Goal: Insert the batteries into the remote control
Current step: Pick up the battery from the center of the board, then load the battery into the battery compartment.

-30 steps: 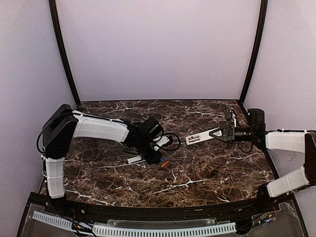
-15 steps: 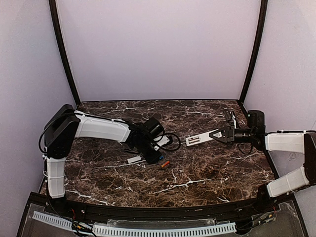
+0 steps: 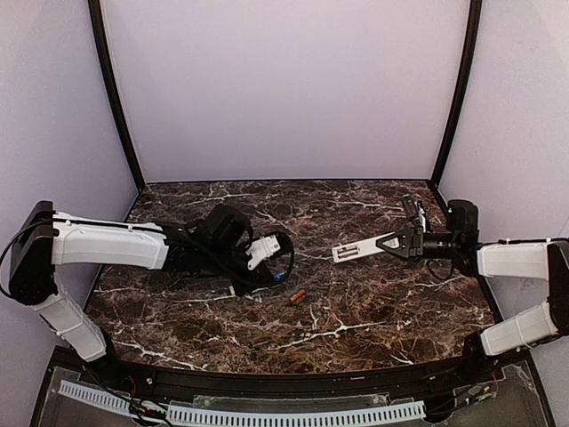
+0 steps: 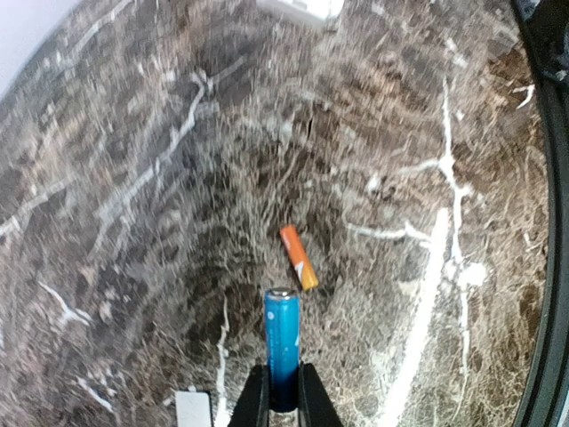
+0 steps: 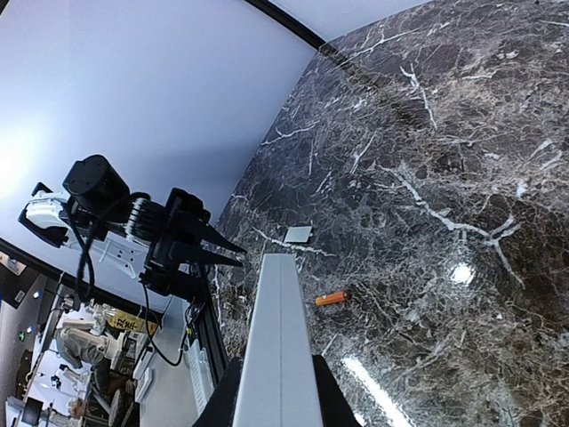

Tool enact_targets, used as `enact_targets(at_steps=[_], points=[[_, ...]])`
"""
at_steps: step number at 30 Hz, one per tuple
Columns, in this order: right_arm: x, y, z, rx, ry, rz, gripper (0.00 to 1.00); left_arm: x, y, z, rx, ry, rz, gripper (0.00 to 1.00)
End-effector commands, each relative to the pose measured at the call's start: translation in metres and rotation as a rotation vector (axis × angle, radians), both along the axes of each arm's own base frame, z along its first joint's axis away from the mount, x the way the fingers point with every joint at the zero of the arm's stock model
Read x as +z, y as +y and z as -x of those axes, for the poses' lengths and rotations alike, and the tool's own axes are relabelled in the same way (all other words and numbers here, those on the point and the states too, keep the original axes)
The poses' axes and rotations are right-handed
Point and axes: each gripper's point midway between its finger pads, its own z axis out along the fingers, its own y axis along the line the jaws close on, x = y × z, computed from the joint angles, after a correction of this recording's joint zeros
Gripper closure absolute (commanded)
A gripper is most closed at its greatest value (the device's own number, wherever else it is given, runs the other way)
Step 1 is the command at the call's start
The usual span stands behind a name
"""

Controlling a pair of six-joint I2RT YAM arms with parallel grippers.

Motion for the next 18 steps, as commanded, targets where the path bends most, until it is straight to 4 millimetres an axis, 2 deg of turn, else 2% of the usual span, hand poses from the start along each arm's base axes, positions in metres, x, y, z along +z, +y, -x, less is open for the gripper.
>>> enact_targets(at_steps=[1,10,18], points=[[0.016,0.014,0.015,0.060,-0.059,-0.045,1.00,0.053,-0.014,0.012,-0.153,-0.153,0.169,1.00],[0.025,0.043,0.028,0.125,-0.074,-0.094,1.00,0.091,-0.011,0.031,-0.255,-0.231,0.215,1.00],[0.023,0.067,0.038,0.183,-0.058,-0.121,1.00,0.102,-0.013,0.045,-0.314,-0.288,0.225,1.00]])
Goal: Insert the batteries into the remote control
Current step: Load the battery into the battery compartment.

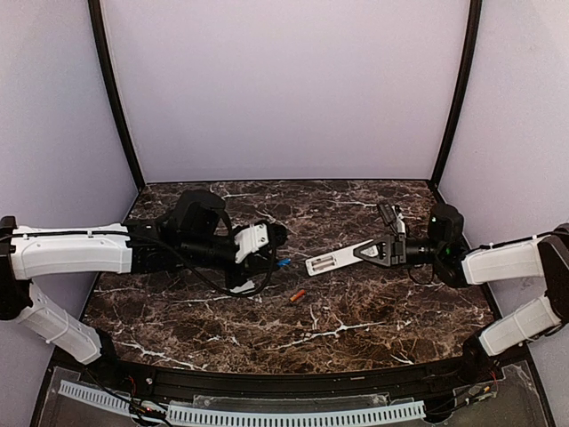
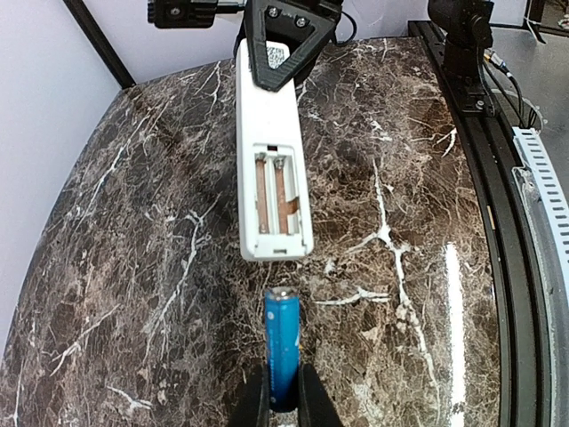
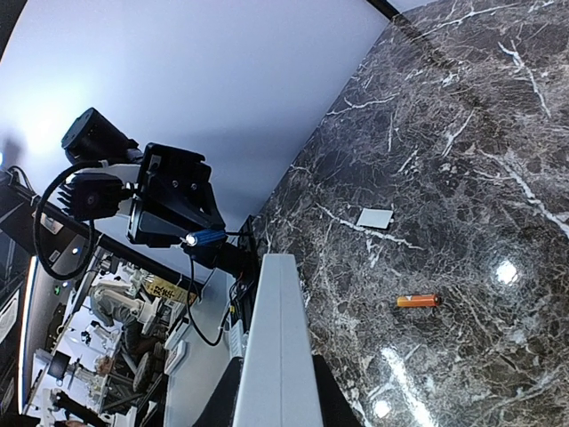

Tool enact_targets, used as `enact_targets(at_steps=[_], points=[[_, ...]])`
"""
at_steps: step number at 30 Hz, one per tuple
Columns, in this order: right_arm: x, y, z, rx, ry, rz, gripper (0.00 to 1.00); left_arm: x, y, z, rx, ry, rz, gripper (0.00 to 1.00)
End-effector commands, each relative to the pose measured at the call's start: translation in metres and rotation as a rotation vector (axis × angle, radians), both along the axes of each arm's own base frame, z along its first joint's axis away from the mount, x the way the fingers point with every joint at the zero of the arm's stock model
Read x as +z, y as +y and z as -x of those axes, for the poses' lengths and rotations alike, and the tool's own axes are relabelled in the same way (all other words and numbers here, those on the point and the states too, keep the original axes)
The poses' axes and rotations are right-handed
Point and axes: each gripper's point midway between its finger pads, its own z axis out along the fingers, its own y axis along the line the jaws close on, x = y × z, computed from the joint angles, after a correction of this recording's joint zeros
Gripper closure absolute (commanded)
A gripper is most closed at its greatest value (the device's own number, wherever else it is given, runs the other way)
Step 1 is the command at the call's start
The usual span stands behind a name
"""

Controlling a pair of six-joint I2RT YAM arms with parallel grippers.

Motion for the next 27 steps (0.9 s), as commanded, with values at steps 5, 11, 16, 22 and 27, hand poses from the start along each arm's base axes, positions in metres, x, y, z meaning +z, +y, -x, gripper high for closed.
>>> enact_targets(at_steps=[5,11,16,22,27], points=[[0.011,0.012,0.005,0.019,-0.048,-0.036,1.00,0.009,0.001,0.018,-0.071,-0.068,0.011,1.00],[0.013,0.012,0.007,0.022,-0.057,-0.032,1.00,0.012,-0.002,0.022,-0.086,-0.089,0.023,1.00],[0.006,0.013,0.002,-0.016,-0.017,-0.008,1.00,0.009,-0.009,0.007,-0.012,-0.052,-0.032,1.00],[-0.002,0.018,-0.003,-0.062,0.038,-0.014,1.00,-0.017,-0.014,-0.006,0.065,0.003,-0.201,1.00],[-0.009,0.033,0.003,-0.041,0.036,-0.018,1.00,-0.039,-0.015,-0.008,0.095,0.011,-0.343,1.00]])
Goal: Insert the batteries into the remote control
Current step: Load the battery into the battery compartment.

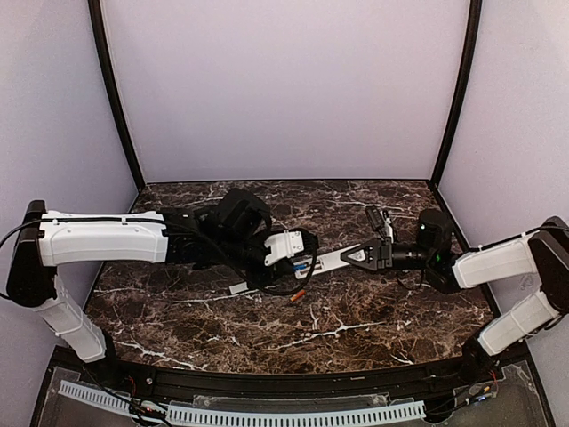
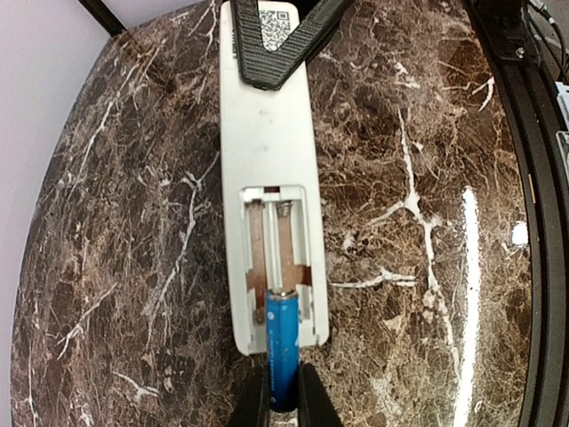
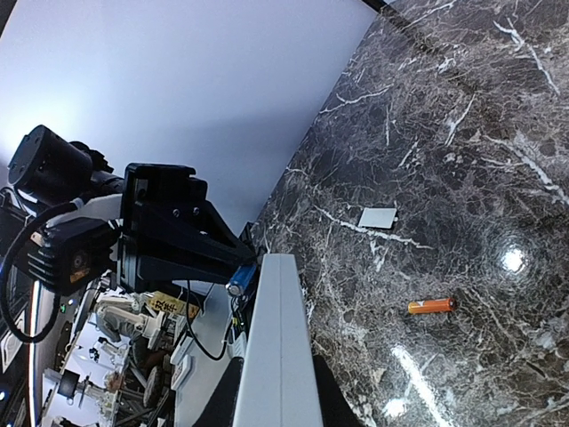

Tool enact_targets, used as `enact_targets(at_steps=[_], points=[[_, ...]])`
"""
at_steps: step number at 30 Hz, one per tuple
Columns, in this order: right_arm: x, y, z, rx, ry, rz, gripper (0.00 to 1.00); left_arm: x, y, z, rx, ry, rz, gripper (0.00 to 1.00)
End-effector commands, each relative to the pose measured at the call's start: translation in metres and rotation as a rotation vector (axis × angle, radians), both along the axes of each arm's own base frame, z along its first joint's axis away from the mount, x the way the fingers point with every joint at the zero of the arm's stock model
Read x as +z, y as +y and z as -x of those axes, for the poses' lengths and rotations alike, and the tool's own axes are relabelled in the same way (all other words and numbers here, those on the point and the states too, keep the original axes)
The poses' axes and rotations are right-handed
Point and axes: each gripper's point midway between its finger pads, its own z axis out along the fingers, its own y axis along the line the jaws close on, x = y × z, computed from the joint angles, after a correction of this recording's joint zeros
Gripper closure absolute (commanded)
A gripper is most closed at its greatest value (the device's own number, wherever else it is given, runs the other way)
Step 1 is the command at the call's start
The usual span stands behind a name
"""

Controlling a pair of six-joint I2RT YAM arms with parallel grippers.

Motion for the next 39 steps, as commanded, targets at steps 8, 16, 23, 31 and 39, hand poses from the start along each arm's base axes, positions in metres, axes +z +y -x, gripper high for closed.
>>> enact_targets(at_steps=[8,16,23,31,39], points=[[-0.010,0.029,0.012,0.025,-0.057,-0.035,1.00,-0.026,0.016,0.010,0.054,0.068,-0.227,0.99],[-0.007,0.036,0.012,0.019,-0.079,-0.039,1.00,-0.040,0.018,0.018,0.043,0.118,-0.293,0.99],[-0.008,0.036,0.015,0.008,-0.092,-0.024,1.00,-0.045,0.019,0.011,0.085,0.118,-0.339,0.98],[-0.008,0.040,0.019,0.017,-0.093,-0.040,1.00,-0.053,0.016,0.006,0.117,0.139,-0.374,0.95],[-0.010,0.041,0.019,0.020,-0.088,-0.046,1.00,-0.059,0.012,0.006,0.123,0.165,-0.399,0.92]])
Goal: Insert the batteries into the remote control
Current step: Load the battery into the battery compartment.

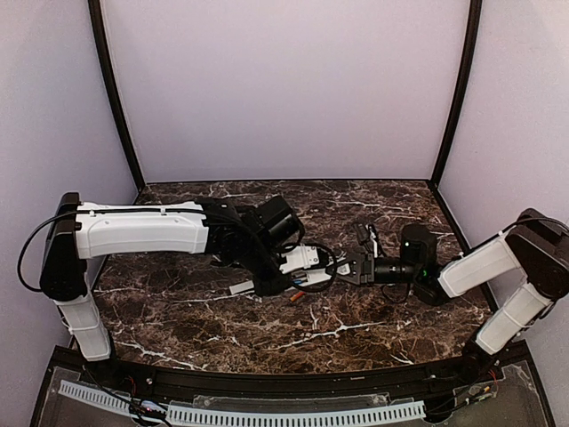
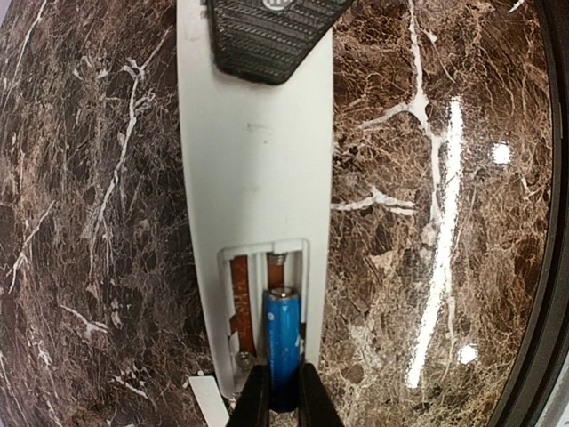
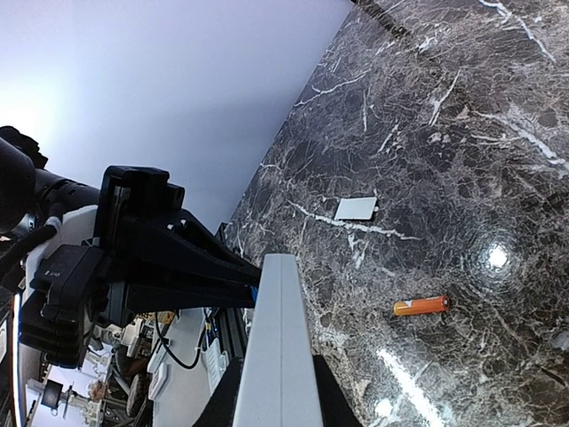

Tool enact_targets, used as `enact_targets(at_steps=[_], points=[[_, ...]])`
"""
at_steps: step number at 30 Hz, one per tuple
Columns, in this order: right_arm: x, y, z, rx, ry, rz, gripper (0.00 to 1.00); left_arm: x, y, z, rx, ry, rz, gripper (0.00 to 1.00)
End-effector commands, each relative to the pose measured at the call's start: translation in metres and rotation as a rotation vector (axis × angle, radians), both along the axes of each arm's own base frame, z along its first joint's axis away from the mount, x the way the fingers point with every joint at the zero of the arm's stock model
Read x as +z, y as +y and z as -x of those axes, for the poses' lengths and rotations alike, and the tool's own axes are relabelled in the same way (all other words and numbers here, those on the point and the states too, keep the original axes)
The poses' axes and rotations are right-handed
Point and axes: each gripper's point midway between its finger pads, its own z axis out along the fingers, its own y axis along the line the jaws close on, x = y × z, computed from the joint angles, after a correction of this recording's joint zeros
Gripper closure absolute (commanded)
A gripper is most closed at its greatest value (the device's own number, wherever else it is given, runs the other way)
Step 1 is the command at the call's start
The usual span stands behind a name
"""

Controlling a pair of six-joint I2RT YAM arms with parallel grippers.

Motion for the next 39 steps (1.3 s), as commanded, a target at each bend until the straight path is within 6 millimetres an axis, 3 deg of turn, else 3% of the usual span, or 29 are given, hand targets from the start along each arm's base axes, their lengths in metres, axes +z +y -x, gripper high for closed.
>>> enact_targets(at_steps=[1,12,18,30,36,38,39], points=[[0.025,0.008,0.010,0.057,-0.087,-0.089,1.00,-0.007,0.003,0.004,0.015,0.033,-0.044,0.91],[0.023,0.008,0.012,0.066,-0.078,-0.101,1.00,-0.005,0.001,0.003,0.024,0.040,-0.037,0.80],[0.022,0.007,0.014,0.070,-0.071,-0.112,1.00,0.003,-0.001,0.004,0.022,0.037,-0.014,0.66],[0.023,0.007,0.019,0.101,-0.056,-0.133,1.00,0.058,-0.003,0.006,-0.021,-0.066,0.197,0.43],[0.028,0.004,0.026,0.158,-0.043,-0.148,1.00,0.109,0.006,0.017,-0.095,-0.105,0.410,0.38],[0.031,0.003,0.029,0.188,-0.039,-0.152,1.00,0.117,0.011,0.024,-0.141,-0.123,0.450,0.38],[0.032,0.003,0.030,0.205,-0.036,-0.154,1.00,0.112,0.014,0.028,-0.161,-0.122,0.453,0.38]])
